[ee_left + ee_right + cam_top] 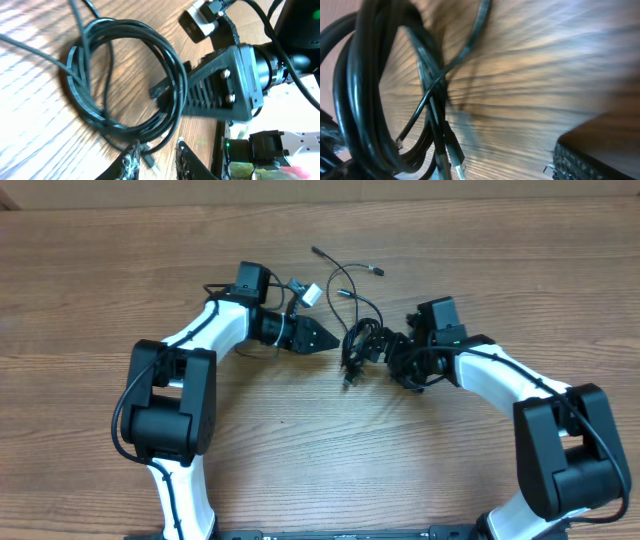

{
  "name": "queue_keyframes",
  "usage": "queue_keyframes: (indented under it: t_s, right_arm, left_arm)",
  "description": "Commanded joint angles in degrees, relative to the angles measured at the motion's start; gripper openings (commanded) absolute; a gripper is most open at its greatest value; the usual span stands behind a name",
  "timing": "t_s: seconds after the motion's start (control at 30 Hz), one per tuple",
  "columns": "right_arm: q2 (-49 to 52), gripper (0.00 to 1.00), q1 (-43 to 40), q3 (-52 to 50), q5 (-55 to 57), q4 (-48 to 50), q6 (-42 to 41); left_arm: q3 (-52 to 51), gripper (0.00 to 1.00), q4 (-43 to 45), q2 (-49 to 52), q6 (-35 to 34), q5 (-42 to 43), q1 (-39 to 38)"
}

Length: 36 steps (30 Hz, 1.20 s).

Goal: Untangle cables

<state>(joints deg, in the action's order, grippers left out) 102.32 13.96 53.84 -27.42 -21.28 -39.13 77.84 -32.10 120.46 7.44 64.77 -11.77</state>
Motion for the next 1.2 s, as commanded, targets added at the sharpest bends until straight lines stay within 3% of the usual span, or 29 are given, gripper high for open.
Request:
queue_keyframes:
  t_s: [0.0,0.3,0.6,0.77,0.97,1.17]
  right_arm:
    - [2.69,1.0,-2.08,-2.21,6.75,-4.04,-2.97]
    - [2.69,1.0,-3.1,6.51,12.63,-22.08,1.25]
    - [2.69,1.0,-2.4,16.81,14.62,-36.83,7.48]
    - [2.58,1.0,0.04,18.64,14.47,-37.77,13.94]
    - [0.22,1.0,2.91,21.16,14.49,-36.54,13.97]
    - [-1.64,1.0,4.81,21.18,12.81,-27.58,13.94]
  left_arm:
    - [0.07,0.25,-0.24,0.57,-0.2,-0.22,0.79]
    - [0.07,0.26,-0.17,0.57,-0.48,-3.37,0.76]
    - [0.07,0.28,0.7,0.57,-10.88,-19.63,-0.28]
    - [0.04,0.28,1.25,0.57,-10.99,-22.05,-2.97]
    - [0.04,0.27,1.29,0.57,-15.85,-34.49,-6.23]
    - [0.07,0.28,1.29,0.57,-16.76,-34.73,-6.58]
